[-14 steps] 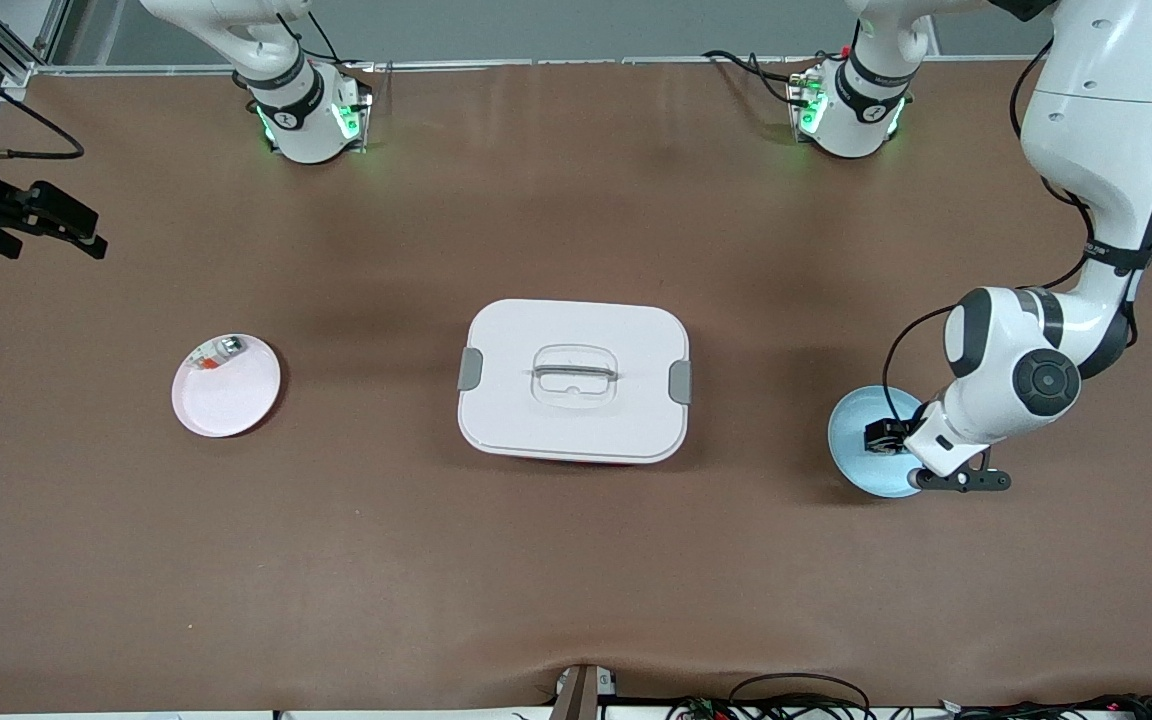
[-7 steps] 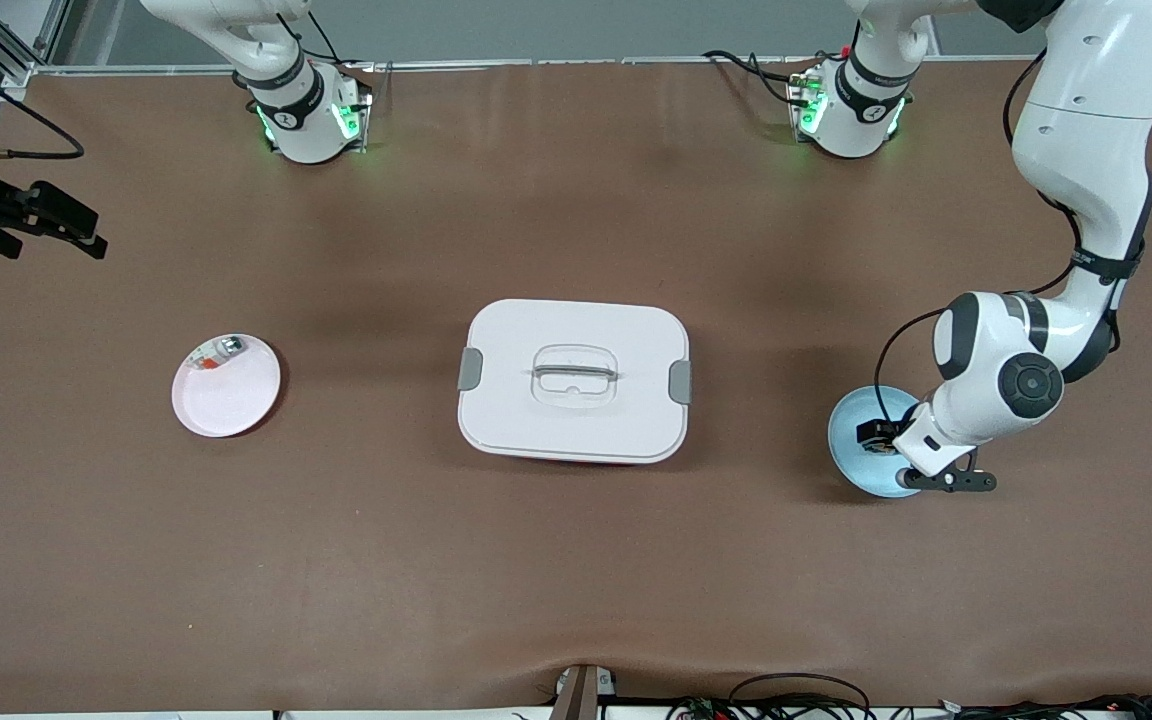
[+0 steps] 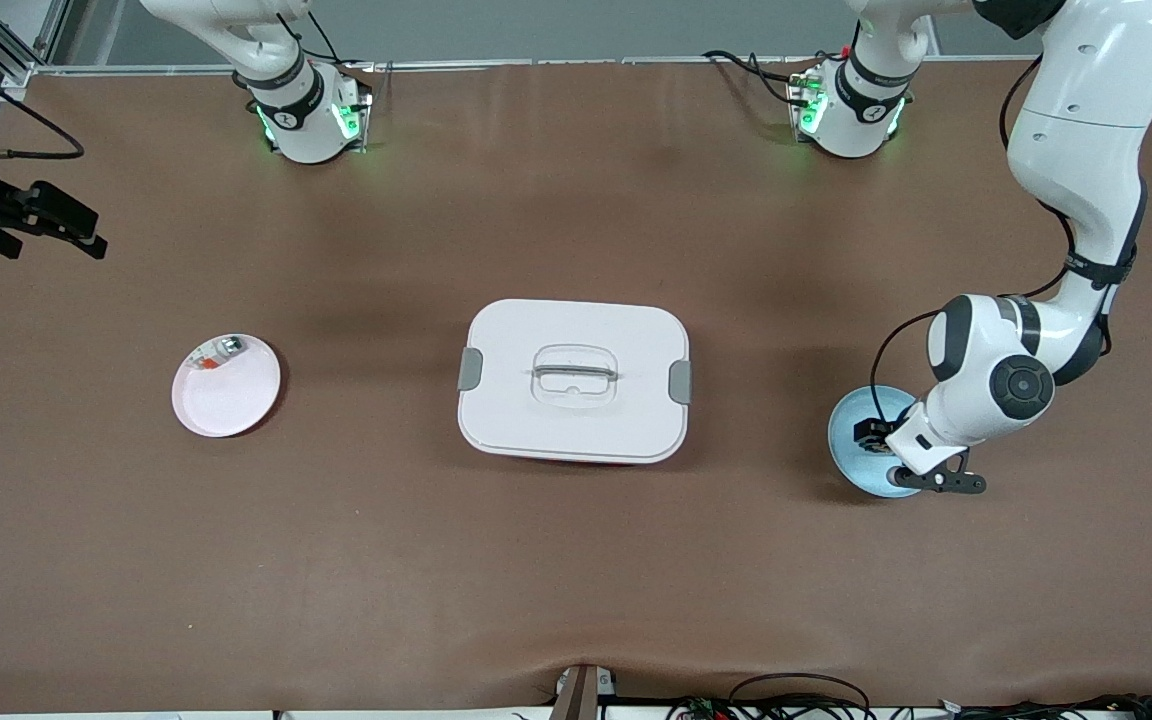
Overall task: Transfer orange switch to right arm and place
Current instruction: 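Lift the orange-black switch with the left gripper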
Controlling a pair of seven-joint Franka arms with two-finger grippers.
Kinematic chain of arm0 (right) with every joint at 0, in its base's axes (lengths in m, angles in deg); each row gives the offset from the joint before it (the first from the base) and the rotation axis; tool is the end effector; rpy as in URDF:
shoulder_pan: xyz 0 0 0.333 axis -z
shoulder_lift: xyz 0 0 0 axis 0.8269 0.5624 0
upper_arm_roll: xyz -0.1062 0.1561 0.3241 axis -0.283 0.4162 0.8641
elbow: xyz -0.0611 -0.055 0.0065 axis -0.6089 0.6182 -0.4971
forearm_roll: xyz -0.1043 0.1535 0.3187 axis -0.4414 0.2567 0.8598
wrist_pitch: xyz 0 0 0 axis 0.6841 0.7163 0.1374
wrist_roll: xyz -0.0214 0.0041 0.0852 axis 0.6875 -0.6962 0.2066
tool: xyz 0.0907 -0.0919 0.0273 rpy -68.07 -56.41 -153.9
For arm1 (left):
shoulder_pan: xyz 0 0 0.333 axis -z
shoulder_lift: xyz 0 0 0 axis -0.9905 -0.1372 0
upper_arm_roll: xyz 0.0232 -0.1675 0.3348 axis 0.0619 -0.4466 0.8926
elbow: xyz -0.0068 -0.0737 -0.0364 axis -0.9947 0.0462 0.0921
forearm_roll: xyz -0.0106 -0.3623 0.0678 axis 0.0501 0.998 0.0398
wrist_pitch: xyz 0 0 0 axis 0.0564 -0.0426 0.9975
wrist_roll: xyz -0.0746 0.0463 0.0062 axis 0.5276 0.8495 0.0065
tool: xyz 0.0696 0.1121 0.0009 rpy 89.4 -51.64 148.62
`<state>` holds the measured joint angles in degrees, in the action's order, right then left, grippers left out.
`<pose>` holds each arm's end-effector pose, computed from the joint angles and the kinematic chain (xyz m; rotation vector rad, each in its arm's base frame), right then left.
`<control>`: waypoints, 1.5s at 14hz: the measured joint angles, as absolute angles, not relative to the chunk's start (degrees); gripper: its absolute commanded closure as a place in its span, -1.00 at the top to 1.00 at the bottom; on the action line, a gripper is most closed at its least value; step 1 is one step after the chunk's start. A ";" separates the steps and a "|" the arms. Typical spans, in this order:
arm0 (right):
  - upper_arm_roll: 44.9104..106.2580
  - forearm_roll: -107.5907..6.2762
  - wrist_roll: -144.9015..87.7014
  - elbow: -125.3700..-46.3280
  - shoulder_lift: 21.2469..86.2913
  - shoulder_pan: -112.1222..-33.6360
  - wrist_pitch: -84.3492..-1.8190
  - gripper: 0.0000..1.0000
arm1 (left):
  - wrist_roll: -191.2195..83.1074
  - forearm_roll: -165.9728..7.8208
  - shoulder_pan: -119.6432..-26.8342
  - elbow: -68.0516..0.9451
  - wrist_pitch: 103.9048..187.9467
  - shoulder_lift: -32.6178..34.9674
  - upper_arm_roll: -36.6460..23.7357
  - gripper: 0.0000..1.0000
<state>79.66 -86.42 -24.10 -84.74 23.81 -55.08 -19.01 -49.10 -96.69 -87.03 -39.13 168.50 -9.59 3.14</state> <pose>0.4891 -0.0159 0.6577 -3.1183 0.0425 -0.0019 0.6607 -0.0307 0.2251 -3.1276 0.1988 0.0383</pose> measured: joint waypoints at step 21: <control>80.05 -86.27 -24.28 -83.36 24.10 -55.61 -19.02 1.00 | -50.26 -86.26 -87.12 -34.84 153.34 3.70 0.32 -1.00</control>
<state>80.05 -86.27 -24.28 -83.36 24.10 -55.61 -19.02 -50.26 -86.26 -87.12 -34.84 153.34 3.70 0.32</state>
